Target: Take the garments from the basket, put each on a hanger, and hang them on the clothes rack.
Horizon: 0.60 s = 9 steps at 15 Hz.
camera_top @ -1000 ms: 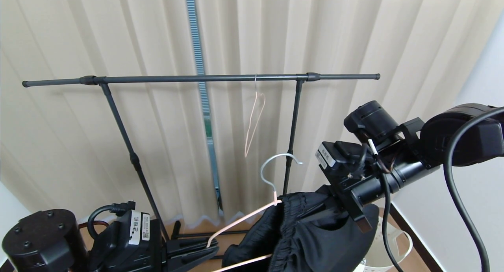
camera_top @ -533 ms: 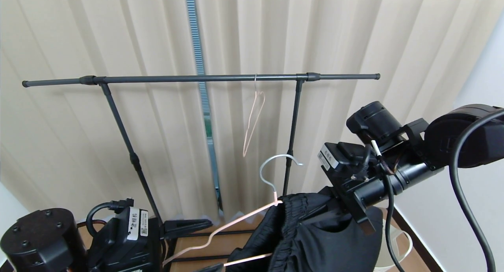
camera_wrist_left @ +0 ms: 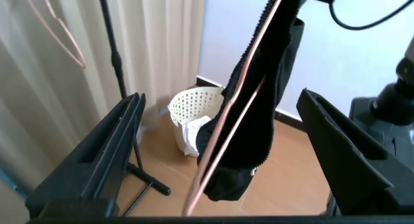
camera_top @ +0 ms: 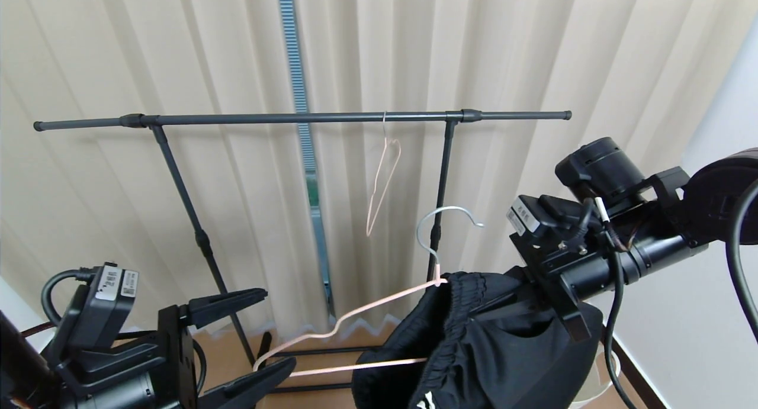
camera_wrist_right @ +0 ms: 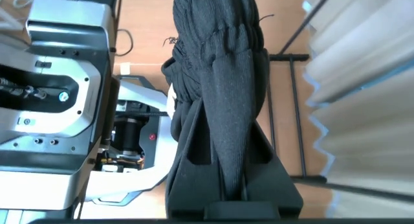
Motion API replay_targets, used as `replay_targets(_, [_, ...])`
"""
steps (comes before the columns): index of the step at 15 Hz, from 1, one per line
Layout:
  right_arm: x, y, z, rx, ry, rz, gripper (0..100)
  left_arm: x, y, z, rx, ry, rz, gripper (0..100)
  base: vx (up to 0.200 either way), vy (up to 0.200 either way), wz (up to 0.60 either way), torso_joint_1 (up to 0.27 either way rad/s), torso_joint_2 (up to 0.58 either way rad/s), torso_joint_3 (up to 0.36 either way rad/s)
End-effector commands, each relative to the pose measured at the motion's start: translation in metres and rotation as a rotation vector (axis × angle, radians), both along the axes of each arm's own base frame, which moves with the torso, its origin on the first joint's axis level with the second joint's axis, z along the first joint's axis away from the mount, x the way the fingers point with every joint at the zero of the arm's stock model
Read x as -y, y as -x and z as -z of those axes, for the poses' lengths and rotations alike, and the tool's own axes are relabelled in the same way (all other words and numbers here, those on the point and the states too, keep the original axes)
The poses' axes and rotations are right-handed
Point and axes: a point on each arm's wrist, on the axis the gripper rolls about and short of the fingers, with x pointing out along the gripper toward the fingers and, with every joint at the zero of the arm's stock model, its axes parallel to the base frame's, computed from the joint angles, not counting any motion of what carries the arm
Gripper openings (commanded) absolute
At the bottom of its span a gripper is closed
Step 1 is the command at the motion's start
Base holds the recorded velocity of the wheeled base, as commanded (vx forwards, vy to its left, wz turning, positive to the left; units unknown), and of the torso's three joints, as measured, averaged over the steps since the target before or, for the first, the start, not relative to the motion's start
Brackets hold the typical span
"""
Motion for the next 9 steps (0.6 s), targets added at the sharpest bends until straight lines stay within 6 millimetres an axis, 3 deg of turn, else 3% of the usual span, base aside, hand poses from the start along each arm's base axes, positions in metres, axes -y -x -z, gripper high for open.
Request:
replay_targets(1, [0.007,0.000,-0.005,-0.001,-0.007,0.036,0,-0.011,0.007,-0.008,-0.001,0.032,-0.053,100,0.000,0.000,0.00,0.000,0.00,0.000])
replay_targets(6, [0.021,-0.009,0.004,-0.040,0.017,0.108,0,-0.025,0.001,-0.004,-0.055,0.037,-0.174,100,0.000,0.000,0.00,0.000,0.00,0.000])
replay_targets(9, [0.025,-0.022,0.013,0.064,0.158,0.244,0,-0.025,-0.002,0.003,-0.110,0.019,-0.181,100,0.000,0.000,0.00,0.000,0.00,0.000])
